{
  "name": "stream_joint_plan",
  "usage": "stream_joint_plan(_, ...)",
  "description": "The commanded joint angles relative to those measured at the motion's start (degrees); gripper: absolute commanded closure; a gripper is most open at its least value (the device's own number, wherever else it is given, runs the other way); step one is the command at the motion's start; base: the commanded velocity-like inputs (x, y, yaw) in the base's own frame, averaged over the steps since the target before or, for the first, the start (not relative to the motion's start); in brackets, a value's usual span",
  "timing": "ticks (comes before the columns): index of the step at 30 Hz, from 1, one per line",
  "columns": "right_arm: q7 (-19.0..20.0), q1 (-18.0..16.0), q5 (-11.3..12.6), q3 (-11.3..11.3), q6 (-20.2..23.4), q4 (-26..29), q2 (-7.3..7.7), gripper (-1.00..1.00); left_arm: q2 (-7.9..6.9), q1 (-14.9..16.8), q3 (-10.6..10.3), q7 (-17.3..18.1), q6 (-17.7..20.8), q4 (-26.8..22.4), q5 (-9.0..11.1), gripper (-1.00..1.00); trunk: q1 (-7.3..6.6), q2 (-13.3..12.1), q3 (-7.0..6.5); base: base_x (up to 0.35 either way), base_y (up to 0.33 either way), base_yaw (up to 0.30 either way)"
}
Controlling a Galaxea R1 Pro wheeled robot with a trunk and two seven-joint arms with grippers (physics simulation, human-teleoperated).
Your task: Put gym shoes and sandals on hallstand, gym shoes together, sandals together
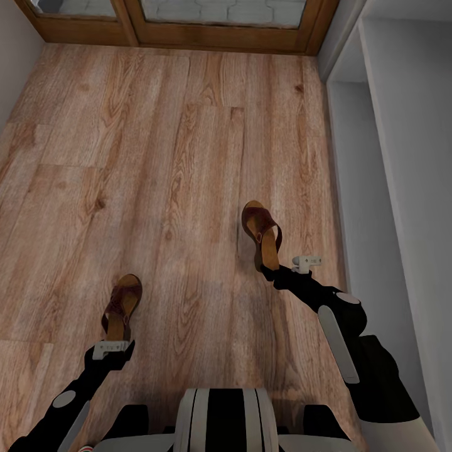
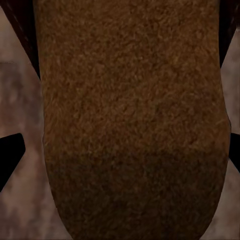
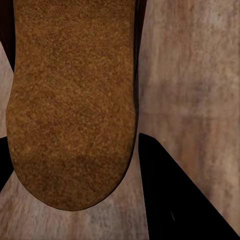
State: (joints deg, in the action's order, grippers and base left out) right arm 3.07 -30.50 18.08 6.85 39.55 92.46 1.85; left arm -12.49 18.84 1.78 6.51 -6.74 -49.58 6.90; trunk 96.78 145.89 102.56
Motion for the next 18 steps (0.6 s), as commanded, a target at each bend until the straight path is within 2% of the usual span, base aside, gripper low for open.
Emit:
stream_joint_plan(1,-0.17,0.00,0.21,0.00,0.01,0.00,0.00,1.00,0.00,0.03,0.00,0.07,-0.02,0.06,-0.08,-1.00,0.00,0.00,0.00,0.000,0.000,0.000)
stream_joint_plan(9,-0.17,0.00,0.21,0.14,0.01,0.00,0.00,1.00,0.06,0.14,0.00,2.38,-0.10,0.23,-0.25,-1.00,0.00,0.00,0.00,0.000,0.000,0.000)
stream_joint_plan(18,-0.17,0.15,0.21,0.18,0.01,0.00,0.00,1.00,0.18,0.15,-0.14,3.02,-1.67,-0.22,-0.40,-1.00,0.00,0.00,0.00,0.000,0.000,0.000)
